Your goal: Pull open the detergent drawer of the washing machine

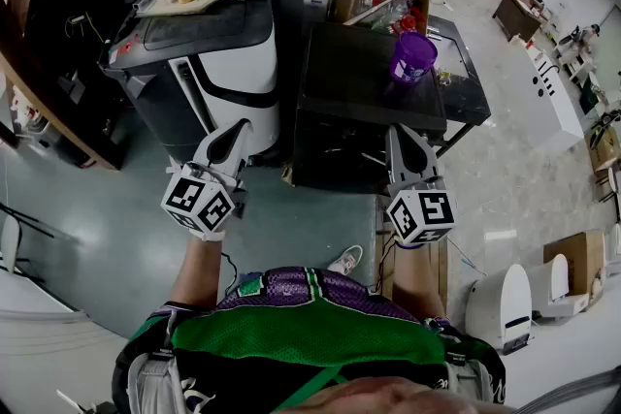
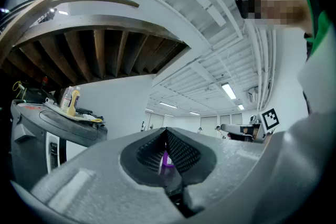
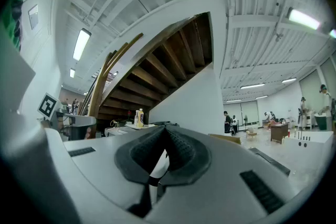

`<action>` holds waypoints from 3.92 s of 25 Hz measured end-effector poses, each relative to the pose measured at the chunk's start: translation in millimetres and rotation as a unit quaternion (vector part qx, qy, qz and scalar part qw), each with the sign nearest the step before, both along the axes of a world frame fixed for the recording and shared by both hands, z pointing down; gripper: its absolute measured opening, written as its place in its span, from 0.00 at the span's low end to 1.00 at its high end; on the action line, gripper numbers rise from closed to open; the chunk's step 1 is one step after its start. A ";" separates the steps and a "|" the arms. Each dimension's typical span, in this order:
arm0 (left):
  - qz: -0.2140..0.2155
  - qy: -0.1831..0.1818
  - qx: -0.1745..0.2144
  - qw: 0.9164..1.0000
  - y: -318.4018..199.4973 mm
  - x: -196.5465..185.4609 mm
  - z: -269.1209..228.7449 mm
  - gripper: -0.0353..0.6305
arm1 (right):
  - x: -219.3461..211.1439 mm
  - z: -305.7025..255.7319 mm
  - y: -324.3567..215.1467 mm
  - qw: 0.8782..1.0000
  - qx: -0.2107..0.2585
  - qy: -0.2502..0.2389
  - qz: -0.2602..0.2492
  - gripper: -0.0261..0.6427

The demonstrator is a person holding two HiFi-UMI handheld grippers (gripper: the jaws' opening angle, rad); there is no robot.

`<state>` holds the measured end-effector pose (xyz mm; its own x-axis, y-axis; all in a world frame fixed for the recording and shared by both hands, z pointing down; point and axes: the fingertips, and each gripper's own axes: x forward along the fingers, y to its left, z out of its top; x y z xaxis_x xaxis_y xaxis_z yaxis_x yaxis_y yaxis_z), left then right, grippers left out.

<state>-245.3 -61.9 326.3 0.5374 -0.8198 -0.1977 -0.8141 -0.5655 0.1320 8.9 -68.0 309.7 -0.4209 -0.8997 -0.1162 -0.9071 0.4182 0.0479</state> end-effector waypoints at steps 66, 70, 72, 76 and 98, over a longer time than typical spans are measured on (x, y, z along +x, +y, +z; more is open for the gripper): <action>0.127 0.063 -0.096 0.985 -74.1 205.9 45.0 0.41 | 128.4 8.9 -44.9 0.996 -0.026 -0.035 -0.078 0.04; 0.132 0.072 -0.123 0.981 -78.9 208.3 69.1 0.41 | 128.2 23.3 -48.2 0.996 -0.042 -0.030 -0.075 0.04; 0.136 0.078 -0.138 0.978 -81.1 210.8 84.4 0.41 | 127.5 31.5 -50.7 0.996 -0.051 -0.028 -0.073 0.04; 0.141 0.082 -0.170 0.972 -92.3 212.8 120.9 0.41 | 123.0 44.2 -60.2 0.995 -0.063 -0.028 -0.072 0.04; 0.214 0.205 -0.239 0.925 -191.9 185.6 296.5 0.41 | 75.9 96.8 -136.8 0.995 -0.088 -0.026 -0.045 0.04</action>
<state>-59.7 -253.9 622.8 0.7929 -0.5958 -0.1276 -0.3548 -0.6217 0.6983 84.8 -204.8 406.4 -0.4988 -0.8666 0.0162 -0.8646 0.4962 -0.0793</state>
